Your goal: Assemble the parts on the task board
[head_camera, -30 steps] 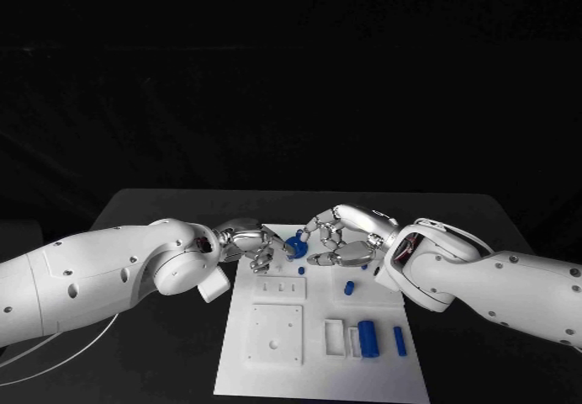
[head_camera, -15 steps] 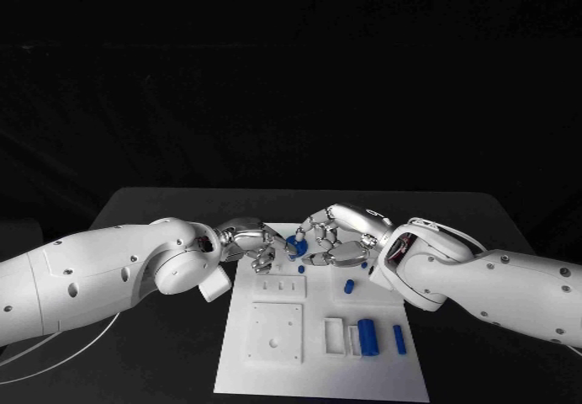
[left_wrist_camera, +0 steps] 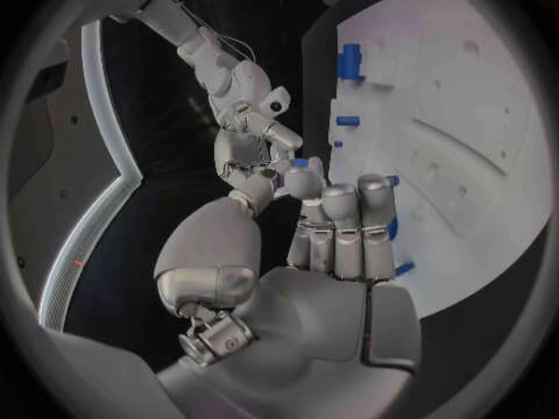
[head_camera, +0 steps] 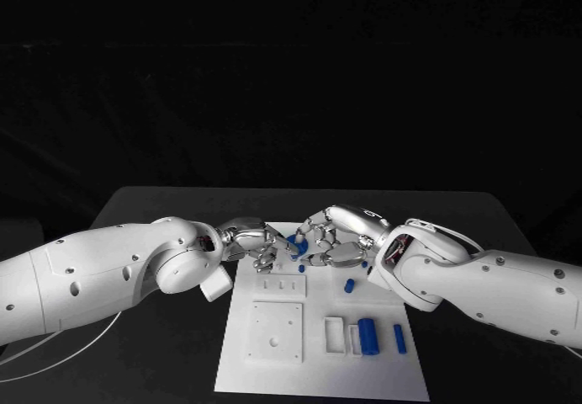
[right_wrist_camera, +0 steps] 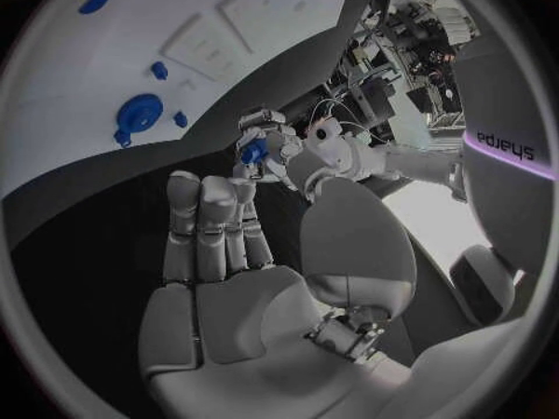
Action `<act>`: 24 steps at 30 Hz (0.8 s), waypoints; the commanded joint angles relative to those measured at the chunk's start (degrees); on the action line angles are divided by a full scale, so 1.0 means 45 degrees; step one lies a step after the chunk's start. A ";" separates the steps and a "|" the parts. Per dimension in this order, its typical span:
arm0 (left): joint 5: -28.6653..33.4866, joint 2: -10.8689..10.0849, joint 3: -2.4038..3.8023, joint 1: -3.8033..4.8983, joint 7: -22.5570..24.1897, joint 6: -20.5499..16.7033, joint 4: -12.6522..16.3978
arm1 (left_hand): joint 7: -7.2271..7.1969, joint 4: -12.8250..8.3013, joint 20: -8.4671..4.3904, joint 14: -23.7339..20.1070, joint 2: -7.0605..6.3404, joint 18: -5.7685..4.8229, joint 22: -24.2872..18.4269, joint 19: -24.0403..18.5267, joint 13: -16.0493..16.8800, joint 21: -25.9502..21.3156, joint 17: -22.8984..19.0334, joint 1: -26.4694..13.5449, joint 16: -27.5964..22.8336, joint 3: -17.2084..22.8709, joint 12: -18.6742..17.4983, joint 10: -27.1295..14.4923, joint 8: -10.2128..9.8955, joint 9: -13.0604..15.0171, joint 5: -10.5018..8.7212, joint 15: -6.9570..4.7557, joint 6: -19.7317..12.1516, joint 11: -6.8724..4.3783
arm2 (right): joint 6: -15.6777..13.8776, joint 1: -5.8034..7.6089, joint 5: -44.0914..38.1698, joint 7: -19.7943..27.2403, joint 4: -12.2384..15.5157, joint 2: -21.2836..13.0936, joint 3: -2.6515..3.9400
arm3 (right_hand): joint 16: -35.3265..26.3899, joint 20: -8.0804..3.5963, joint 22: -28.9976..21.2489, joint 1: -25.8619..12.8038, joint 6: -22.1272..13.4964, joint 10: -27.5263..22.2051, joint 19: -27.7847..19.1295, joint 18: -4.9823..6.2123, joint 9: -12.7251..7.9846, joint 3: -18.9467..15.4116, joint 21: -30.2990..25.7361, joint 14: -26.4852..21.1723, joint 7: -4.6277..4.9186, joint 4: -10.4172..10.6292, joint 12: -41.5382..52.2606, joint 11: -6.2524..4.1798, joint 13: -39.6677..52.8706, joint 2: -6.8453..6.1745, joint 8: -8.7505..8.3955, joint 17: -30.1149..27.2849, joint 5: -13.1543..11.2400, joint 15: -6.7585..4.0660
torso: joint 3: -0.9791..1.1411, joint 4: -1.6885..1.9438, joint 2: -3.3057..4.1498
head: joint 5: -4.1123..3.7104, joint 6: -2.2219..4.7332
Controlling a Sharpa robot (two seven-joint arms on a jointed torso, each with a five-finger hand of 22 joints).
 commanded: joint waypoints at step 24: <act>0.0415 0.0019 0.0008 -0.0002 0.0324 -0.0258 -0.0086 | -0.0186 -0.0002 -0.1387 -0.0073 0.0290 -0.0105 -0.0023 -0.0089 -0.0023 -0.0064 0.0008 0.0475 -0.0041 -0.0074 -0.0030 0.0029 0.0045 0.0265 0.0085 -0.0147 0.0255 -0.0104 | 0.0526 -0.0070 -0.0264 -0.0066 0.0009 -0.0026 -0.0031 | -0.0061 -0.0061 0.0073 -0.0346 0.0472 0.0038 0.0127 0.0547 0.0095 0.0015 -0.0089 0.0029 -0.0146 0.0049 0.0063 -0.0238 -0.0049 0.0110 0.0208 0.0053 -0.0171 -0.0185 | 0.0002 -0.0011 -0.0002 | 0.0024 -0.0052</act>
